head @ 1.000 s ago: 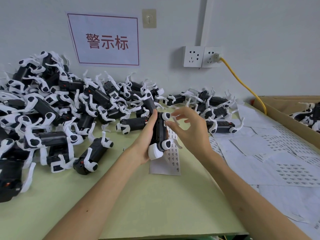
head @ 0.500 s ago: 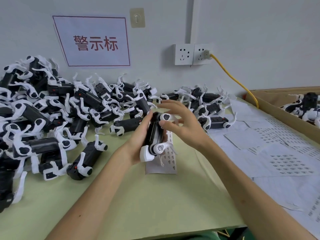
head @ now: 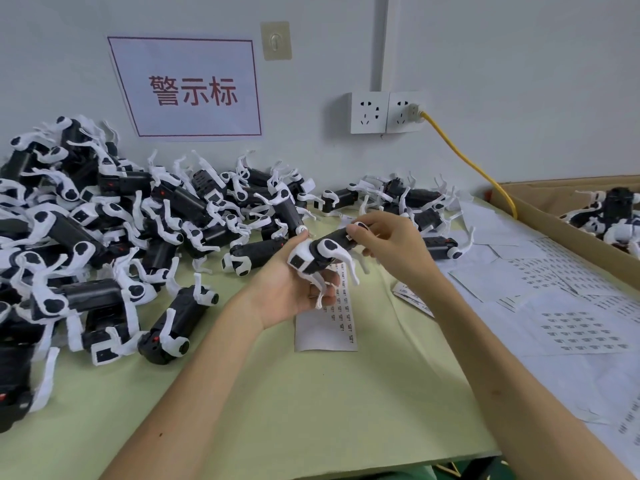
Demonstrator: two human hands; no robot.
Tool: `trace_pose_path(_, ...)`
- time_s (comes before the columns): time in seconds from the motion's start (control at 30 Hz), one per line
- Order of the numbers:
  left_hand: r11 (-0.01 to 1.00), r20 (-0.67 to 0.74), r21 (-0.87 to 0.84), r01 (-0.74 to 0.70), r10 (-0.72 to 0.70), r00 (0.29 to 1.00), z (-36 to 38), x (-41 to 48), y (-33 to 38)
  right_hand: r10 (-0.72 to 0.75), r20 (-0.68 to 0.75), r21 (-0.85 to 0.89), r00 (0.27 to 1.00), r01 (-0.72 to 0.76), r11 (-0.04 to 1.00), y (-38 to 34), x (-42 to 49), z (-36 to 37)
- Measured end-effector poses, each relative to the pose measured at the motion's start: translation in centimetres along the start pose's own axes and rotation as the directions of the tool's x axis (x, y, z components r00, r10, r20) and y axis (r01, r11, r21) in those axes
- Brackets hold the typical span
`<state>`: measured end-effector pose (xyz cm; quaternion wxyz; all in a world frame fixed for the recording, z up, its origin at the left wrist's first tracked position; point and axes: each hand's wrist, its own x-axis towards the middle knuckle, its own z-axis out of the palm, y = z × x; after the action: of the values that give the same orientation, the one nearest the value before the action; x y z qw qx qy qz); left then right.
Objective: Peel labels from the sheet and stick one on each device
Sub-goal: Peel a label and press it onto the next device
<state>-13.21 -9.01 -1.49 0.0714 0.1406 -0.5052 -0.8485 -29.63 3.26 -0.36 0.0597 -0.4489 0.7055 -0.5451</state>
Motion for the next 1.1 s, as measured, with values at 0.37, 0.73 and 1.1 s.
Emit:
trace_pose_path(0.37, 0.966, -0.253, -0.221, -0.135, 0.077, 0.965, -1.2, 0.3, 0.1, -0.055, 0.227, -0.194, 0.972, 0.101, 0.976, 0.5, -0.3, 0.0)
trace_pose_path(0.73, 0.912, -0.619, 0.004, -0.41, 0.324, 0.715, -1.4, 1.3, 0.1, 0.259, 0.426, 0.485, 0.867, -0.461, 0.743, 0.2, 0.2, -3.3)
trace_pose_path(1.1, 0.472, -0.428, 0.878, -0.077, 0.848, 0.314, -3.0, 0.5, -0.3, 0.307, -0.09, 0.961, 0.947, 0.164, -0.223, 3.4, 0.3, -9.3)
